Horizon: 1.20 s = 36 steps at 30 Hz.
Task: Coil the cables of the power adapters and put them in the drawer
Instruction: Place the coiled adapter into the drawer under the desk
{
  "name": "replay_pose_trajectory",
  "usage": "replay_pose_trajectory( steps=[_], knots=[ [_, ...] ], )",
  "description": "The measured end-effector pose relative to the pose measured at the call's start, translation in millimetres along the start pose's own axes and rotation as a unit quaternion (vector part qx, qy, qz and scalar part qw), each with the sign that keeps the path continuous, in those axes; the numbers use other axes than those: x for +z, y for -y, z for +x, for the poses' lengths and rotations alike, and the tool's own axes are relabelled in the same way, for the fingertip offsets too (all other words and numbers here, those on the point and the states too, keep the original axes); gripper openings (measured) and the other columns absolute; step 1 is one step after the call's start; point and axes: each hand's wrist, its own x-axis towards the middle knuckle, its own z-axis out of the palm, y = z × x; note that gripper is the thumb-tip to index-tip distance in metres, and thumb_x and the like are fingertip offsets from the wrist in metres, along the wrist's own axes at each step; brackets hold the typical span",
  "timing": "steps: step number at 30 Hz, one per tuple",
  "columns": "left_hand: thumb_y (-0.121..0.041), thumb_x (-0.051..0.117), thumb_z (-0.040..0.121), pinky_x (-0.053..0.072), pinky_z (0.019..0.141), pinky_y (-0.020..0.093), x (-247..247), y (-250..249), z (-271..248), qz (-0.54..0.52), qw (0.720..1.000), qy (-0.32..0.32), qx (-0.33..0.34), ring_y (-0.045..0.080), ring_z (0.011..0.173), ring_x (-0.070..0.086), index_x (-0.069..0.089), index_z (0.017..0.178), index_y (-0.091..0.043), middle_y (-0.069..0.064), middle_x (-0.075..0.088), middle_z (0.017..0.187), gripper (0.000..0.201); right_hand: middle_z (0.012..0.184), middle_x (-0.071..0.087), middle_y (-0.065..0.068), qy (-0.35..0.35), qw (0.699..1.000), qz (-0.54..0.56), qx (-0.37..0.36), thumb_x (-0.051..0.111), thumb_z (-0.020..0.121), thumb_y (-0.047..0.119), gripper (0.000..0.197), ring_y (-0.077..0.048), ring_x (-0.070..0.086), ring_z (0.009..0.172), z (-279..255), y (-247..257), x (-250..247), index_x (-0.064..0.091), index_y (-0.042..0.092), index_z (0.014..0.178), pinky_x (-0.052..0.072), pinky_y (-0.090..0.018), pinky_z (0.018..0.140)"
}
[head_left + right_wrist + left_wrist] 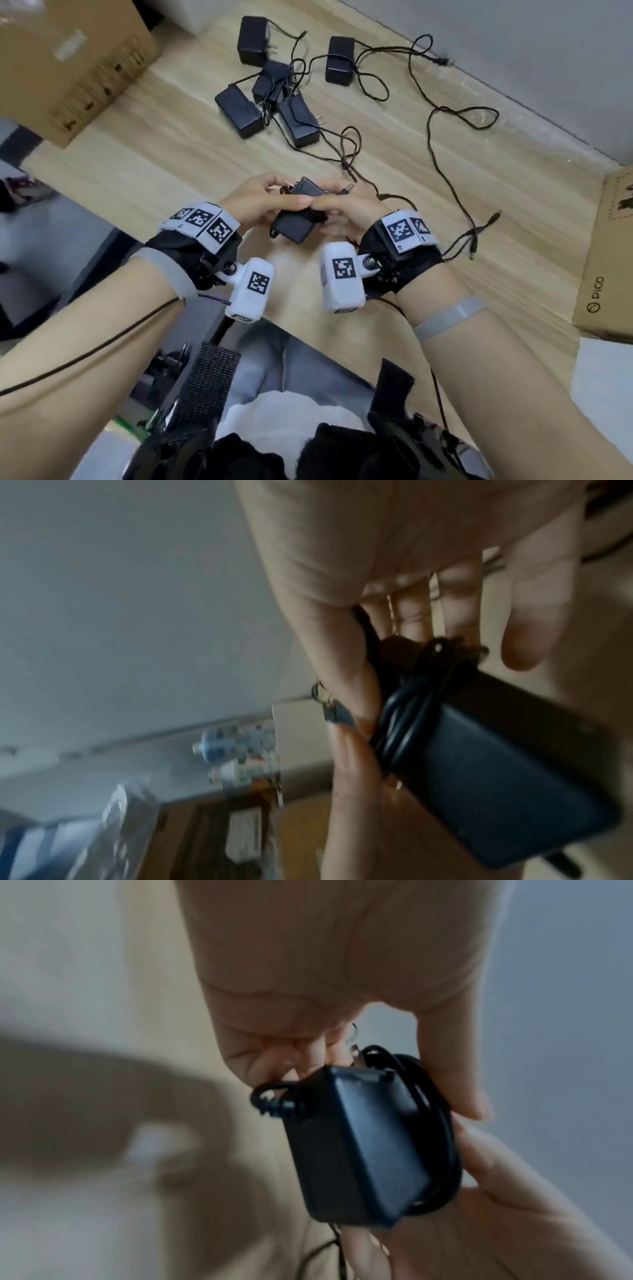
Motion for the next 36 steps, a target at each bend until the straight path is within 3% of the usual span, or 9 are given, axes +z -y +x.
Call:
replay_pose_trajectory(
  steps=[4,7,9,14,18,22,25,30,36],
  knots=[
    [-0.013,0.072,0.068,0.045,0.046,0.013,-50,45,-33,-0.070,0.996,-0.053,0.002,0.000,0.049,0.060,0.051,0.087,-0.019,-0.011,0.065,0.055,0.029,0.071,0.061,0.001,0.072,0.987,-0.141,0.020,0.073,0.076,0.016,0.027,-0.012,0.056,0.063,11,-12,57,0.059,0.017,0.099,0.044,-0.022,0.051],
    [-0.021,0.073,0.071,0.045,0.045,0.016,-85,87,-68,-0.133,0.988,-0.081,0.002,0.003,0.052,0.061,0.054,0.095,-0.016,-0.009,0.068,0.062,0.031,0.068,0.063,-0.002,0.112,0.976,-0.188,0.012,0.074,0.076,0.014,0.019,-0.019,0.057,0.063,17,-26,110,0.058,0.014,0.086,0.046,-0.027,0.059],
    [-0.034,0.070,0.062,0.042,0.042,0.019,-105,114,-91,-0.171,0.979,-0.113,0.001,0.009,0.054,0.058,0.055,0.097,-0.017,-0.008,0.068,0.067,0.042,0.064,0.059,-0.003,0.108,0.979,-0.171,0.007,0.072,0.077,0.008,0.018,-0.013,0.057,0.053,20,-41,149,0.055,0.010,0.084,0.046,-0.021,0.052],
    [-0.028,0.067,0.069,0.044,0.067,0.032,-156,190,-136,-0.240,0.949,-0.202,-0.006,0.019,0.072,0.057,0.060,0.095,-0.023,-0.003,0.068,0.077,0.028,0.073,0.054,0.000,0.149,0.955,-0.254,-0.026,0.073,0.076,0.015,0.020,-0.015,0.054,0.062,35,-102,239,0.055,0.016,0.082,0.044,-0.023,0.055],
    [-0.008,0.055,0.090,0.052,0.078,0.024,-181,243,-140,-0.246,0.937,-0.243,-0.041,0.008,0.073,0.064,0.059,0.108,-0.012,-0.005,0.070,0.082,0.019,0.071,0.054,0.000,0.154,0.959,-0.237,0.030,0.069,0.080,0.009,0.014,-0.016,0.054,0.064,61,-151,277,0.056,0.013,0.083,0.046,-0.024,0.056],
    [-0.005,0.049,0.093,0.050,0.079,0.014,-192,282,-115,-0.204,0.939,-0.270,-0.057,-0.004,0.072,0.062,0.053,0.121,-0.003,-0.005,0.065,0.087,0.029,0.074,0.056,-0.001,0.125,0.969,-0.193,0.094,0.064,0.084,0.005,0.027,-0.013,0.055,0.064,96,-193,289,0.058,-0.001,0.109,0.049,-0.015,0.046],
    [-0.006,0.046,0.095,0.047,0.085,0.017,-202,308,-88,-0.171,0.939,-0.289,-0.074,-0.002,0.078,0.058,0.052,0.123,-0.001,-0.002,0.060,0.094,0.029,0.073,0.056,0.000,0.103,0.969,-0.187,0.122,0.061,0.086,0.004,0.032,-0.010,0.055,0.064,128,-219,295,0.056,-0.003,0.116,0.052,-0.018,0.053],
    [-0.020,0.046,0.096,0.043,0.101,0.036,-221,351,-55,-0.045,0.953,-0.253,-0.158,0.024,0.100,0.062,0.062,0.114,-0.006,0.011,0.066,0.107,0.027,0.073,0.056,-0.001,0.093,0.959,-0.210,0.167,0.062,0.085,0.003,0.010,-0.010,0.055,0.066,171,-259,308,0.061,0.009,0.094,0.053,-0.025,0.062],
    [-0.026,0.048,0.096,0.036,0.108,0.034,-245,369,-47,-0.034,0.944,-0.262,-0.197,0.022,0.120,0.053,0.053,0.131,-0.012,0.009,0.059,0.127,0.038,0.081,0.059,-0.004,0.090,0.955,-0.228,0.169,0.062,0.086,0.007,0.011,-0.012,0.056,0.069,202,-277,327,0.056,0.013,0.094,0.055,-0.025,0.067]
  ],
)
